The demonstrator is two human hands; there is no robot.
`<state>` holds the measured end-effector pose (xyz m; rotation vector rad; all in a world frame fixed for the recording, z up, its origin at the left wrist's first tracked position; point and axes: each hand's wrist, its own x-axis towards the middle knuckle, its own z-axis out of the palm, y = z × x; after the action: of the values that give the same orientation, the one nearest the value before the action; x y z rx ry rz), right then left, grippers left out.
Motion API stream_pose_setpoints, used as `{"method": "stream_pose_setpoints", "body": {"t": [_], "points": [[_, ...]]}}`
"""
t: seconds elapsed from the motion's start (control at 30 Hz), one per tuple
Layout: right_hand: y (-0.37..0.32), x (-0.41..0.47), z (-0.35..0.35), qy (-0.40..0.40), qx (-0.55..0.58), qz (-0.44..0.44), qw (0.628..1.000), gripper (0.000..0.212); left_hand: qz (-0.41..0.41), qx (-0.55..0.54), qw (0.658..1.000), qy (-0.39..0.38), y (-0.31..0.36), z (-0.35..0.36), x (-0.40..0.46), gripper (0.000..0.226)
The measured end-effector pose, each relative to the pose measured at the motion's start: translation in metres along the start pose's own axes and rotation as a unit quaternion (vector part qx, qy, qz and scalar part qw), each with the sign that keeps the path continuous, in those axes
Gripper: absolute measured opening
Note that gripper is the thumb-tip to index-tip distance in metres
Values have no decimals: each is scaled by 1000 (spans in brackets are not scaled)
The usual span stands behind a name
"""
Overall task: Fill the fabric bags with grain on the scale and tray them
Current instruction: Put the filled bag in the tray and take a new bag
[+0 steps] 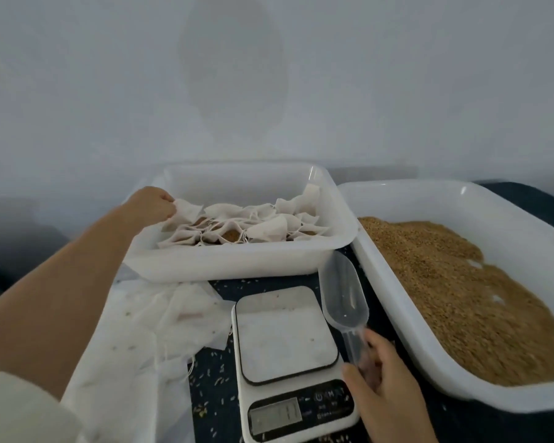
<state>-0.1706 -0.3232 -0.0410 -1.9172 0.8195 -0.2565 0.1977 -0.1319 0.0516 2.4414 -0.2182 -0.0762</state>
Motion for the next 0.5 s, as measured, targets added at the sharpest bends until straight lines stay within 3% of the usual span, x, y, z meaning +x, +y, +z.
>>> {"method": "stream_pose_setpoints", "body": {"t": [0.27, 0.33, 0.4, 0.5], "points": [[9, -2, 1, -1, 15, -27, 1000, 48, 14, 145, 979, -144, 8, -11, -22, 31], [11, -3, 0, 1, 19, -28, 999, 50, 55, 205, 970, -121, 14, -19, -29, 38], [13, -4, -1, 4, 14, -31, 999, 54, 116, 224, 966, -52, 23, -31, -40, 38], [14, -4, -3, 7, 11, -38, 999, 59, 176, 138, 973, 59, 27, -46, -78, 27]]}}
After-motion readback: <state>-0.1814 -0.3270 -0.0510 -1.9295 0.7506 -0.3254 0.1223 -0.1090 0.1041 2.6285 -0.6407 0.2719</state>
